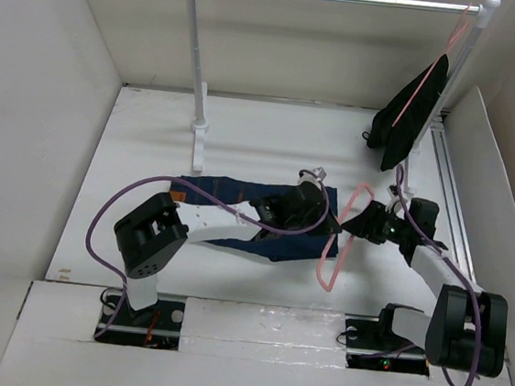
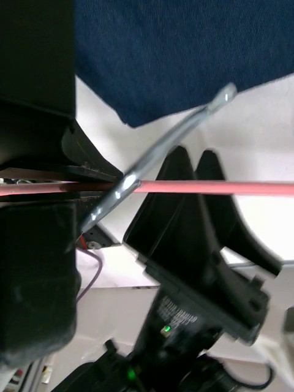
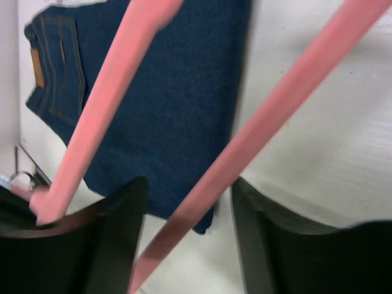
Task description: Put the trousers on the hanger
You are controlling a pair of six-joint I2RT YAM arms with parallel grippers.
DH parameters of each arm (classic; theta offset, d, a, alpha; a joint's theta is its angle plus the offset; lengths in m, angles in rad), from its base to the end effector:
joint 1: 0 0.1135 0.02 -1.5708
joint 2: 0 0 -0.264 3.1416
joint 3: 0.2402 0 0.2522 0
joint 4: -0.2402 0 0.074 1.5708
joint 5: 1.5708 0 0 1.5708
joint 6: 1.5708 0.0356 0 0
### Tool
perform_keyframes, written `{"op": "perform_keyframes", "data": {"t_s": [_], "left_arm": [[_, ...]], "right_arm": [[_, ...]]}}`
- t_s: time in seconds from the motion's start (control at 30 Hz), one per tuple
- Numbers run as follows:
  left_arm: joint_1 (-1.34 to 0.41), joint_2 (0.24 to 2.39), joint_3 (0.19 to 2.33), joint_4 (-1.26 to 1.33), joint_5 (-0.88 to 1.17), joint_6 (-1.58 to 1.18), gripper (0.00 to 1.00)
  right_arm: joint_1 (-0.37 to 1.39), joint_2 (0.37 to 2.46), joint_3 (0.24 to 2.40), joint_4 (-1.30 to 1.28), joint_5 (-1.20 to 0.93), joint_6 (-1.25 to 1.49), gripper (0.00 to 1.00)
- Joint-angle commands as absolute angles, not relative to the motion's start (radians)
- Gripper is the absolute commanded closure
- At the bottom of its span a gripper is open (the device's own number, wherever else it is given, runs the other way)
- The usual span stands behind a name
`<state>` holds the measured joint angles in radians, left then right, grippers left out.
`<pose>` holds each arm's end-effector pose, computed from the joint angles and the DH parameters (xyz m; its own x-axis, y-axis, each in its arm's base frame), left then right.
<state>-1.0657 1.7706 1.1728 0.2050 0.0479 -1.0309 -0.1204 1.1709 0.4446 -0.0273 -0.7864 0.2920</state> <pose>0.1968 -0.3595 0.2420 -0.8634 -0.2092 -0.4592 0.3015 0.5159 -0.8019 0.2140 -0.0005 0.1710 -0.7736 0.2984 -0.5589 -0.2139 0.7073 0.6738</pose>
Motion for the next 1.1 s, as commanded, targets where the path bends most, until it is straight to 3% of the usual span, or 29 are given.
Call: {"op": "perform_keyframes", "data": {"t_s": [0.0, 0.03, 0.1, 0.13, 0.27, 0.37, 0.4, 0.43, 0.53, 0.83, 1.07], "left_arm": [[-1.08, 1.756, 1.2, 0.284, 0.117, -1.04, 1.0], [-1.08, 1.755, 1.201, 0.284, 0.115, -1.042, 1.0], [-1.08, 1.761, 1.203, 0.287, 0.115, -1.045, 1.0], [-1.08, 1.767, 1.206, 0.287, 0.117, -1.046, 1.0], [-1.089, 1.782, 1.225, 0.253, 0.13, -1.033, 1.0], [-1.089, 1.798, 1.256, 0.227, 0.146, -1.002, 0.99], [-1.098, 1.804, 1.267, 0.198, 0.164, -0.994, 0.93], [-1.098, 1.815, 1.278, 0.178, 0.172, -0.988, 0.81], [-1.117, 1.828, 1.285, 0.15, 0.196, -0.979, 0.67], [-1.126, 1.839, 1.296, 0.127, 0.184, -0.966, 0.57], [-1.137, 1.833, 1.313, 0.092, 0.086, -0.94, 0.56]], "right_arm": [[-0.124, 1.216, 0.488, 0.13, -0.799, 0.307, 0.32], [-0.124, 1.232, 0.497, 0.133, -0.802, 0.305, 0.26], [-0.124, 1.259, 0.494, 0.164, -0.822, 0.32, 0.28], [-0.124, 1.262, 0.488, 0.169, -0.822, 0.33, 0.49], [-0.124, 1.24, 0.518, 0.077, -0.761, 0.293, 0.97], [-0.135, 1.236, 0.567, 0.02, -0.715, 0.246, 1.0], [-0.135, 1.244, 0.583, -0.026, -0.703, 0.229, 1.0], [-0.135, 1.252, 0.598, -0.038, -0.69, 0.226, 1.0], [-0.135, 1.284, 0.647, -0.055, -0.663, 0.225, 1.0], [-0.135, 1.362, 0.729, -0.072, -0.707, 0.238, 1.0], [-0.153, 1.396, 0.71, -0.061, -0.841, 0.287, 1.0]]}}
